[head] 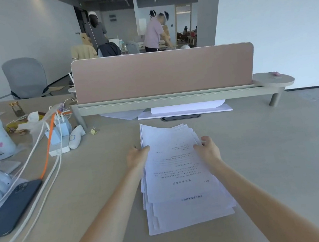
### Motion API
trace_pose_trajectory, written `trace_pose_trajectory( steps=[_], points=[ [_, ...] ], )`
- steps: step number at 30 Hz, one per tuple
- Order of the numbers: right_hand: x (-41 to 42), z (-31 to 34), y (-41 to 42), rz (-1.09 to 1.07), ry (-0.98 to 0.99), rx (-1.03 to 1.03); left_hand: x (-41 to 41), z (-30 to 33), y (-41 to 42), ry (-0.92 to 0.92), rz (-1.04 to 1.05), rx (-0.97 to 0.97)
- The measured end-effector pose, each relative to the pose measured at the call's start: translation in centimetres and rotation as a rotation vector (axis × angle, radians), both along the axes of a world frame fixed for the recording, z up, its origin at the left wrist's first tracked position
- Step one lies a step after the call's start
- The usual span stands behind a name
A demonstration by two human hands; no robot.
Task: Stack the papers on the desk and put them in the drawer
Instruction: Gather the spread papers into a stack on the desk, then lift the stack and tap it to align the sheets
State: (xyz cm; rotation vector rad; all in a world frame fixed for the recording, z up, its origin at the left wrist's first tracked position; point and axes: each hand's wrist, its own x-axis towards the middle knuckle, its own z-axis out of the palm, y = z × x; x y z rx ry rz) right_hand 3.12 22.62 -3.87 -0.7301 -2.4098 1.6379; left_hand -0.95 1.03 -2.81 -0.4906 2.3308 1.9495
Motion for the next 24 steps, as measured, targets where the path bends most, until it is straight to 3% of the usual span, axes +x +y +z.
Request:
trace_pose_trajectory(
  steps=[12,20,24],
  points=[
    [0.2,0.2,-0.5,0.003,0.0,-0.097,-0.4,0.1,0.0,0.023,-0.198,0.062],
    [-0.1,2.5,2.8,0.135,0.026,-0.415,-1.7,4.7,0.4,0.176,-0.232,0.322],
    [0.1,4.5,3.8,0.127,0.181,-0.46,-1.5,7.7,1.0,0.167,-0.309,0.438]
  ],
)
